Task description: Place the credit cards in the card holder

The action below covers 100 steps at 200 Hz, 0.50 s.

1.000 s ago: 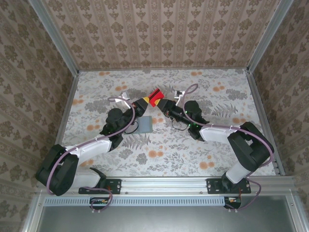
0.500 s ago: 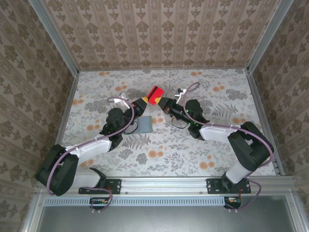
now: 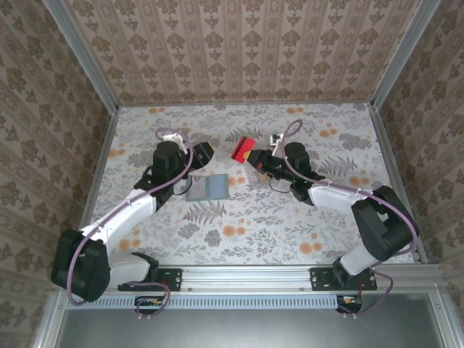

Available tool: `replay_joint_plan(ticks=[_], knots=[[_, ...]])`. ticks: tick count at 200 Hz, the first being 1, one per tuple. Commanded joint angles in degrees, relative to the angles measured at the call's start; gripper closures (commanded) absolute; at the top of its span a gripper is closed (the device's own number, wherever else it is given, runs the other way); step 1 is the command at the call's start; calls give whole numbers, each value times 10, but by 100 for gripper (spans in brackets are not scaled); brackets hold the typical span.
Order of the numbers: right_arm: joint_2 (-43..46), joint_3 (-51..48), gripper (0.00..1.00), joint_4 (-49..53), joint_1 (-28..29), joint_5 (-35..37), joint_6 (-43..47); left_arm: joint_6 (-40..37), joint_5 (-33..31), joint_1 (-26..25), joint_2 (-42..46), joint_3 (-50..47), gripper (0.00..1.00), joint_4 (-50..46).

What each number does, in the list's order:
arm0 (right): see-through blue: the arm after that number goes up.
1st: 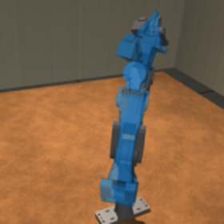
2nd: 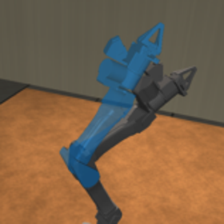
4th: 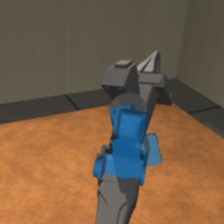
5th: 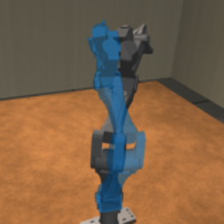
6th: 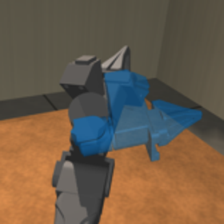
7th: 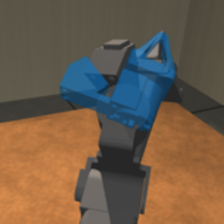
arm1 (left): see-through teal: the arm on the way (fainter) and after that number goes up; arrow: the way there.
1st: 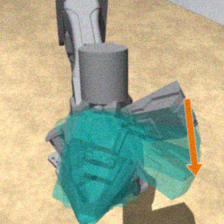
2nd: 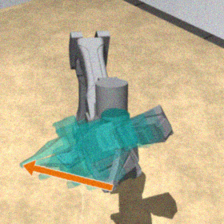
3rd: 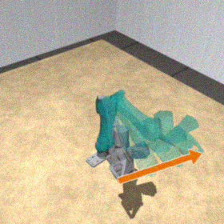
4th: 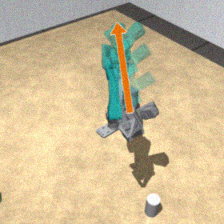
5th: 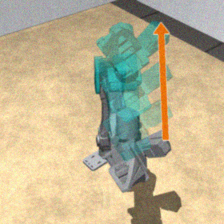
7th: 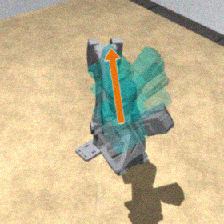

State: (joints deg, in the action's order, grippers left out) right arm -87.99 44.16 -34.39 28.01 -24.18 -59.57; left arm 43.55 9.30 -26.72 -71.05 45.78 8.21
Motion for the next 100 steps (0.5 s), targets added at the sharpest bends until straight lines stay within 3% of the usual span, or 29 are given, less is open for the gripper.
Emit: replay_joint_plan(ticks=[1, 25, 45, 100], knots=[[39, 26, 100, 171, 15, -47, 116, -151, -10, 38, -61, 77, 48, -231], [47, 21, 100, 243, 38, -40, 162, -202, 0, 83, -154, 126, 52, -278], [44, 20, 100, 277, 67, -22, 187, -222, 43, 107, -233, 163, 56, -287], [28, 11, 100, 301, 97, -20, 199, -260, 63, 112, -347, 221, 68, -314]])
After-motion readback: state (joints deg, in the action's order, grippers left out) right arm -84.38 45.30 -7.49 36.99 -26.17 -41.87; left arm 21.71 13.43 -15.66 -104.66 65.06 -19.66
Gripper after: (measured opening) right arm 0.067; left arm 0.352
